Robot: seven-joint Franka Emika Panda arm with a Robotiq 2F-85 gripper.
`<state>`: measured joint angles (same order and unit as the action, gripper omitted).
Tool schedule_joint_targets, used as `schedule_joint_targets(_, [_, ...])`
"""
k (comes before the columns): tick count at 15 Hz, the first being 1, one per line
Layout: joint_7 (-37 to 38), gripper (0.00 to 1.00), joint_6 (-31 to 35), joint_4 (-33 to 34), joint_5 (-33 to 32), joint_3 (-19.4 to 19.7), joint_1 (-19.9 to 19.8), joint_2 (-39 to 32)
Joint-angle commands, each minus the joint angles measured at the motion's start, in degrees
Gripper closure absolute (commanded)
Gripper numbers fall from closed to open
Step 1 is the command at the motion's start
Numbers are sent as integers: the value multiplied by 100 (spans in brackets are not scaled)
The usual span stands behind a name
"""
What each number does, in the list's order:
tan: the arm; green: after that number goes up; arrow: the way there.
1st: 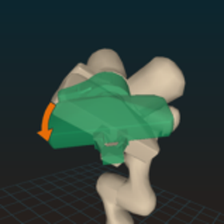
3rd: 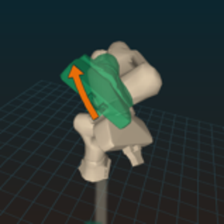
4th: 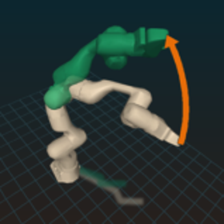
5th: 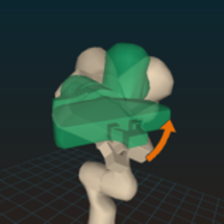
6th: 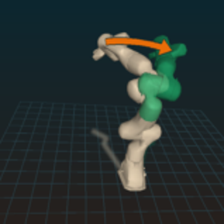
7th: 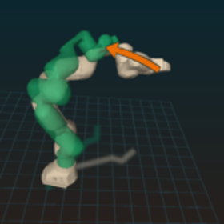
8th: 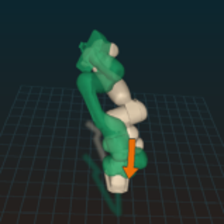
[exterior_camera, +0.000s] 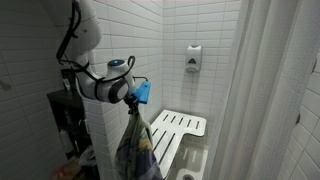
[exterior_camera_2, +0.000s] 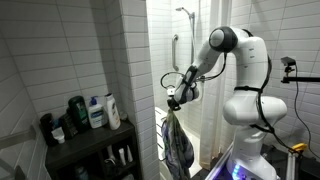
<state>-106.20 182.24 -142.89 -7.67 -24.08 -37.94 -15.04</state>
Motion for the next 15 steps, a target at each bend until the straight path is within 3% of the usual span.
schedule_joint_targets(1, [44,98,65,-465,260,-769,-515,1046])
schedule_joint_targets(4, [53,98,83,-313,822,-1387,-872,1433])
schedule_joint_targets(7, [8,98,126,-120,1616,-1635,-830,1789])
schedule_joint_targets(10, [-37,98,56,11,2375,-1493,-462,2289])
schedule_joint_targets(15, [-73,98,43,-149,3570,-724,426,3429])
